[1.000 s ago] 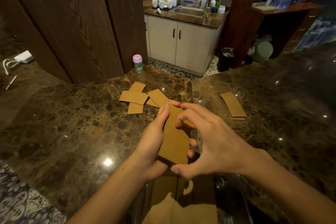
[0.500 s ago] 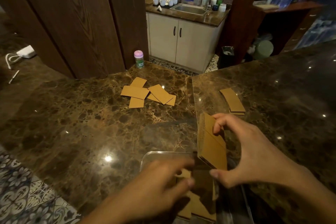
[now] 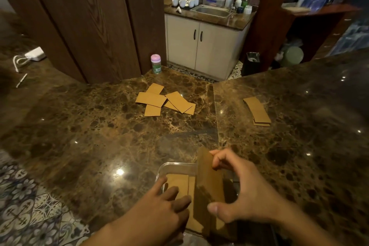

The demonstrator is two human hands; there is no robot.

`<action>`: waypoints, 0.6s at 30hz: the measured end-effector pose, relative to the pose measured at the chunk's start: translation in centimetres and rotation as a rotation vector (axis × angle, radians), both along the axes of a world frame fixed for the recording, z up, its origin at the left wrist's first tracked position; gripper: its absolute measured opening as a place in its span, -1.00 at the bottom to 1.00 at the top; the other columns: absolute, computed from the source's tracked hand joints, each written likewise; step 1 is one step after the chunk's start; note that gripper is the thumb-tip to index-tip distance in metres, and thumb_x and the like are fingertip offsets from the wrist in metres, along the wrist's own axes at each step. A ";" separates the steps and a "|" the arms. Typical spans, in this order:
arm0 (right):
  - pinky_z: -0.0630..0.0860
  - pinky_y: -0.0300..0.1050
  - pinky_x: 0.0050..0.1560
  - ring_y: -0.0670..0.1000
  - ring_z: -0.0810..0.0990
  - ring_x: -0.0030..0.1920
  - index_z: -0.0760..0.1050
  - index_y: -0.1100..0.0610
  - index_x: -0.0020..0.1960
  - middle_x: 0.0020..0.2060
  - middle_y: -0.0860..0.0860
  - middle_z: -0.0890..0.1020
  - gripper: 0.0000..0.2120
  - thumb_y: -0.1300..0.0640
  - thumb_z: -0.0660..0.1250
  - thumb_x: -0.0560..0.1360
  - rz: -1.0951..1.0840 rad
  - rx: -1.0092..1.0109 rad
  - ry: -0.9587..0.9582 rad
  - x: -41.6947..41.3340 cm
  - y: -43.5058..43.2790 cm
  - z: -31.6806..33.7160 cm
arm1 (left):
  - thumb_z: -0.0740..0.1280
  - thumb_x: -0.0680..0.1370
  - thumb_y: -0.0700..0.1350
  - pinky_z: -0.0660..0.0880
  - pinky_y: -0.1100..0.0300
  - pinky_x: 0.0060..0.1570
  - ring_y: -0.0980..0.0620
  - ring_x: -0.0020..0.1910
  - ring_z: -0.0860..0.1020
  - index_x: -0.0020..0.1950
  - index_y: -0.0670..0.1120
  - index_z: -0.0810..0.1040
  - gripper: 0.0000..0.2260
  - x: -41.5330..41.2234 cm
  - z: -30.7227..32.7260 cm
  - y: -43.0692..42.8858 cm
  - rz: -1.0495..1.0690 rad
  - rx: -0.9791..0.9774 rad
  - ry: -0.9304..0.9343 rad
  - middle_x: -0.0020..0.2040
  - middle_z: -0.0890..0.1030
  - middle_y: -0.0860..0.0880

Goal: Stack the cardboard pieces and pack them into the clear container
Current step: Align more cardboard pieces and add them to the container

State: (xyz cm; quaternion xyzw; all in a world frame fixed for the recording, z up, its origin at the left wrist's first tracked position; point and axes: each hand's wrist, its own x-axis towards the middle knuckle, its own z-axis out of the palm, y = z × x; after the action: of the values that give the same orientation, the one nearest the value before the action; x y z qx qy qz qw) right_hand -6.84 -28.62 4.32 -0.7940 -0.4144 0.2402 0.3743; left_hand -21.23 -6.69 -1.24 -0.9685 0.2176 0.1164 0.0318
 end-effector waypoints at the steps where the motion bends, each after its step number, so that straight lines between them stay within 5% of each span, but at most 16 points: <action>1: 0.51 -0.10 0.34 -0.26 0.39 0.36 0.33 -0.24 0.21 0.36 -0.41 0.33 -0.29 -0.35 0.59 0.19 0.032 -0.052 -0.027 -0.4 0.4 -0.3 | 0.35 0.43 0.26 0.50 -0.15 0.30 0.05 0.00 0.68 0.04 0.20 0.69 -0.72 -0.3 0.0 0.1 0.000 -0.045 -0.044 0.09 0.67 0.19; 5: 0.19 -0.45 0.33 -0.37 0.14 0.38 0.30 -0.17 0.24 0.40 -0.36 0.16 -0.30 -0.36 0.56 0.27 0.190 -0.158 -0.244 -1.8 2.0 -1.4 | 0.20 0.46 0.20 0.24 -0.12 0.33 0.00 0.09 0.72 -0.12 0.19 0.75 -0.68 -1.9 0.9 1.3 0.035 -0.101 -0.220 0.03 0.73 0.17; 9: 0.35 -0.17 0.38 -0.09 0.13 0.51 0.33 -0.07 0.28 0.48 -0.07 0.20 -0.32 -0.45 0.41 0.35 0.279 -0.121 -0.417 -3.7 3.2 -3.0 | 0.32 0.38 0.25 0.58 0.17 -0.03 0.05 0.02 0.68 -0.13 0.07 0.71 -0.68 -3.6 2.5 2.6 0.162 -0.275 -0.208 0.05 0.72 0.04; 12: 0.44 0.02 0.35 0.02 0.18 0.47 0.33 -0.02 0.30 0.46 0.01 0.23 -0.32 -0.40 0.42 0.38 0.318 -0.172 -0.467 -4.4 4.4 -4.3 | 0.31 0.35 0.42 0.47 0.43 -0.31 0.25 -0.05 0.55 0.05 0.13 0.51 -0.54 -4.2 3.1 2.3 0.240 -0.353 -0.162 0.10 0.61 0.12; 15: 0.41 0.07 0.41 0.11 0.18 0.47 0.31 0.04 0.31 0.45 0.06 0.25 -0.25 -0.36 0.48 0.35 0.322 -0.224 -0.465 -4.5 5.7 -5.5 | 0.39 0.32 0.40 0.57 0.38 -0.27 0.19 0.10 0.51 0.14 0.11 0.48 -0.47 -4.0 2.4 2.1 0.230 -0.292 -0.151 0.25 0.51 0.07; 18: 0.32 0.07 0.51 0.16 0.07 0.58 0.29 0.12 0.42 0.58 0.13 0.18 -0.13 -0.43 0.43 0.38 0.327 -0.258 -0.481 -5.0 6.1 -6.9 | 0.45 0.25 0.34 0.59 0.30 -0.38 0.06 0.17 0.48 0.00 0.09 0.48 -0.53 -3.6 1.7 2.0 0.191 -0.228 -0.189 0.26 0.54 0.01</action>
State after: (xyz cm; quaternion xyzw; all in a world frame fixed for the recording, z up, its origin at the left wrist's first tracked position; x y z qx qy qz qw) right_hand -11.79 -22.54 -2.59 -0.7917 -0.5793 0.1533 0.1184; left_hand -24.82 -4.74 0.44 -0.9887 0.1326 0.0018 -0.0694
